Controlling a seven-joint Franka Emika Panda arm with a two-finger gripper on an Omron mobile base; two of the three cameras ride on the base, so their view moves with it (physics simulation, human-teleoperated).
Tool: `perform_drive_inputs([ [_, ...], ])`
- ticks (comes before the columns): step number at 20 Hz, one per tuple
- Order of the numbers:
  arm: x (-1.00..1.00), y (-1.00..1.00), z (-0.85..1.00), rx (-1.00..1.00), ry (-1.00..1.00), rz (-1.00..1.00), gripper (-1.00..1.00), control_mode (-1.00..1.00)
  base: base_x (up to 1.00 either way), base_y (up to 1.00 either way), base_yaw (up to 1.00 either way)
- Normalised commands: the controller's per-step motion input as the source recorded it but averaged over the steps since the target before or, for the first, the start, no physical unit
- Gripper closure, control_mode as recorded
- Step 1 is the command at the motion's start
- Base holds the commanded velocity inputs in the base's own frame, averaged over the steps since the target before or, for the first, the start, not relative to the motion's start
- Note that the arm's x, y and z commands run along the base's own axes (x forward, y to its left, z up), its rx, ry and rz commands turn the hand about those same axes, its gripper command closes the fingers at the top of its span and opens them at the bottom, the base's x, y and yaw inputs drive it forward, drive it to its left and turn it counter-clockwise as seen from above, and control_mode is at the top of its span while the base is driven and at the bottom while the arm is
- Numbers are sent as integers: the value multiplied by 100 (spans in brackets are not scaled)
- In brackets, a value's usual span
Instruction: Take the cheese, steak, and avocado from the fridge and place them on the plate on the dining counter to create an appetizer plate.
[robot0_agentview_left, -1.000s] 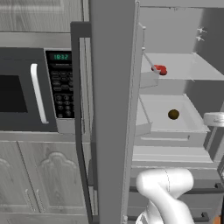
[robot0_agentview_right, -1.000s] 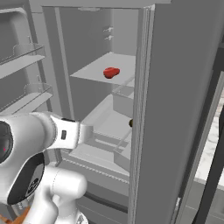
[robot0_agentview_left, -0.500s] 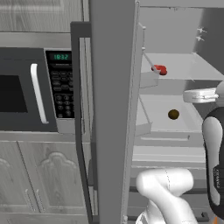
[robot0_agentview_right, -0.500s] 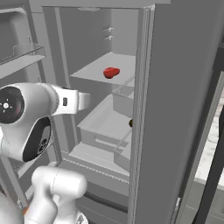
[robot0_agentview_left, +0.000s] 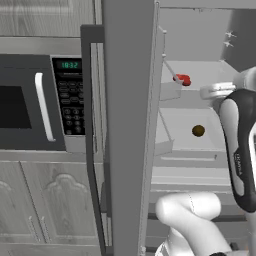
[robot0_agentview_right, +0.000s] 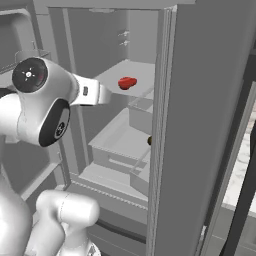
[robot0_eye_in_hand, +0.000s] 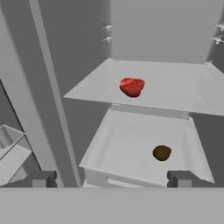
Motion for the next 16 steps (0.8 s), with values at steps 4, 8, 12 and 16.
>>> perform_drive_inputs([
  [4, 29, -1, 0, 0, 1, 0, -100, -100, 0, 0, 0],
  [8, 39, 0, -13, 0, 0, 0, -100, -100, 0, 0, 0],
  [12, 52, 0, -28, 0, 0, 0, -100, -100, 0, 0, 0],
  [16, 43, -13, -18, 0, 0, 0, -100, -100, 0, 0, 0],
])
